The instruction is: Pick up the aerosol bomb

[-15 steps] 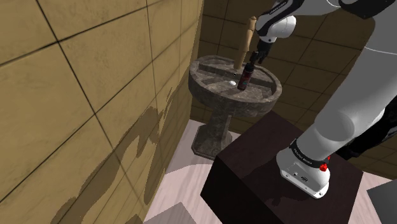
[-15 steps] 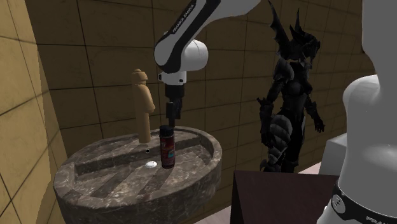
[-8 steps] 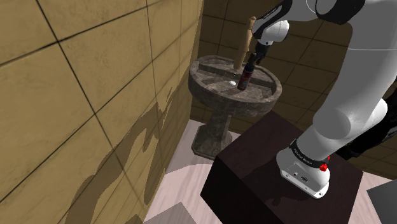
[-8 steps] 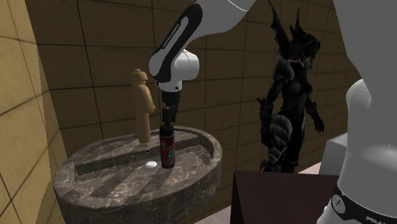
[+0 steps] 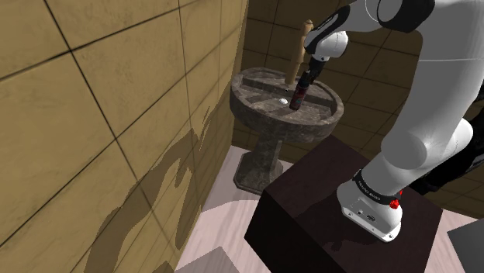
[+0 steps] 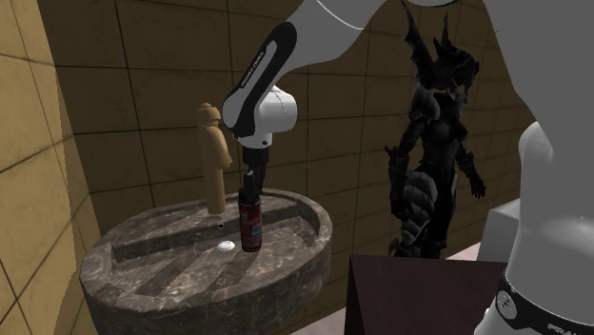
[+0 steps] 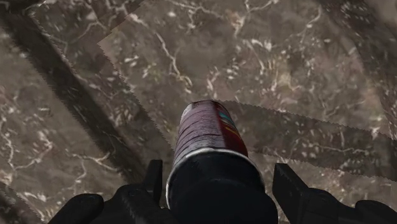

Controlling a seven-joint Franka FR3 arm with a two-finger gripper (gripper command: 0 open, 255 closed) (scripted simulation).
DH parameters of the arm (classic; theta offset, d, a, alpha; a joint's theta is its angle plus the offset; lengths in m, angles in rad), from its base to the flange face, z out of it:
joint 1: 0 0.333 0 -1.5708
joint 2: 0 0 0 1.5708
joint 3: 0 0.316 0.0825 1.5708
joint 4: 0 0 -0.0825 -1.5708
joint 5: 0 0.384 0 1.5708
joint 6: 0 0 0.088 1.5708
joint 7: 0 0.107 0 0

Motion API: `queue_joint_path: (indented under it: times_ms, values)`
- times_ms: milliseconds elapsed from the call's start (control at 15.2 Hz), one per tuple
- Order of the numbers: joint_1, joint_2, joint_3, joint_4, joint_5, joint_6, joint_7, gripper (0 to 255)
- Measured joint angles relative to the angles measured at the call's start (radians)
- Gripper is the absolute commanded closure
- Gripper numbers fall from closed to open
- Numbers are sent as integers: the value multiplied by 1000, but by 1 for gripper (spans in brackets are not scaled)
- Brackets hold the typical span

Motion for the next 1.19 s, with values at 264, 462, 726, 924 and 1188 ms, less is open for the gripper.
queue_joint_path:
  times_ms: [264,462,726,924,1188]
  values:
    - [0,0,0,0,0,1,0,255]
    - [0,-1,0,-1,0,2,0,255]
    - [5,-16,-6,2,-10,-18,8,255]
    - [11,-43,-15,7,-24,-49,17,255]
    - [19,-79,-26,16,-43,-92,30,255]
